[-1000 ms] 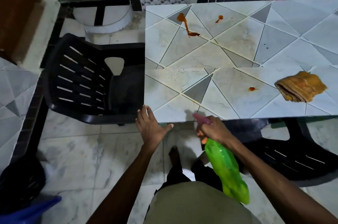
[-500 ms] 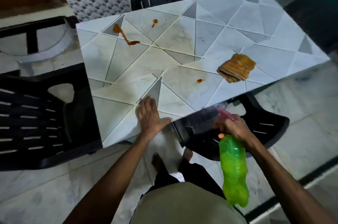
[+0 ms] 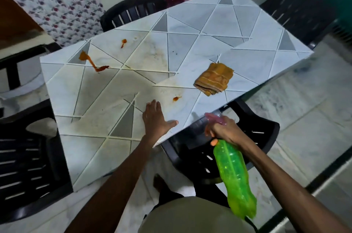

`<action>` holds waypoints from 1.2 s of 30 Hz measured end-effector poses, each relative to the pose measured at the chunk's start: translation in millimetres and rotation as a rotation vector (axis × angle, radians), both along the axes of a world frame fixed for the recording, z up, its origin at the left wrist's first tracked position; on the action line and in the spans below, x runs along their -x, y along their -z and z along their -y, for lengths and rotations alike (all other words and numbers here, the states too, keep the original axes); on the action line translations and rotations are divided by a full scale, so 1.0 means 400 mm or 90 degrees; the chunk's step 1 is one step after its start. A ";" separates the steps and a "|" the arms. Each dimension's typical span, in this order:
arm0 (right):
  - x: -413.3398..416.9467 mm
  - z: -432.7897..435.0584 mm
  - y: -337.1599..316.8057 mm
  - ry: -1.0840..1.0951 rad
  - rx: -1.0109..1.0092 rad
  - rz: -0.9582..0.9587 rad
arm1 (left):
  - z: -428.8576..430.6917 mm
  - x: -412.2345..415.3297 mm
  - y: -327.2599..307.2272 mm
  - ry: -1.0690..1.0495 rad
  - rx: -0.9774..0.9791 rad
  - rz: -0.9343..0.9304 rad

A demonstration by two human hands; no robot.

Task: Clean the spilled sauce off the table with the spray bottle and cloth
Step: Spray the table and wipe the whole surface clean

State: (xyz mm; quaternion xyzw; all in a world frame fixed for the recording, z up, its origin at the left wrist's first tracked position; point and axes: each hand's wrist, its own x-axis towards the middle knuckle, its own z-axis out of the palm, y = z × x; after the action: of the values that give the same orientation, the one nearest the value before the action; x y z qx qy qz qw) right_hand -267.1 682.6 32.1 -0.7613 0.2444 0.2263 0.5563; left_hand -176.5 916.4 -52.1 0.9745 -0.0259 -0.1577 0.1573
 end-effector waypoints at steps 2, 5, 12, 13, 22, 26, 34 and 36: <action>-0.040 0.065 -0.010 0.022 -0.010 0.014 | 0.052 -0.023 0.002 -0.007 0.012 0.002; -0.115 0.169 -0.045 0.102 -0.054 0.087 | 0.133 -0.069 0.010 -0.005 0.042 -0.008; -0.330 0.415 -0.162 0.131 -0.094 0.280 | 0.319 -0.233 0.032 0.075 0.013 -0.091; -0.361 0.439 -0.172 0.117 -0.078 0.308 | 0.334 -0.254 0.032 0.093 0.005 -0.096; -0.634 0.613 -0.135 0.120 0.051 0.489 | 0.406 -0.369 0.038 0.157 -0.081 -0.106; -0.723 0.649 -0.102 0.196 0.027 0.531 | 0.408 -0.395 0.044 0.203 -0.098 -0.137; -0.796 0.692 -0.098 0.175 0.133 0.482 | 0.392 -0.395 0.068 0.199 -0.049 -0.112; -0.794 0.704 -0.097 0.149 0.166 0.461 | 0.390 -0.394 0.065 0.202 -0.041 -0.112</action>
State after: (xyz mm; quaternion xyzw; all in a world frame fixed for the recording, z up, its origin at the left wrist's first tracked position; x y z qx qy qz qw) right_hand 50.5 400.9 71.1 -0.8232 0.1440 -0.1543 0.5270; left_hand -18.9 760.5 -78.2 0.9452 -0.1600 -0.2661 0.1007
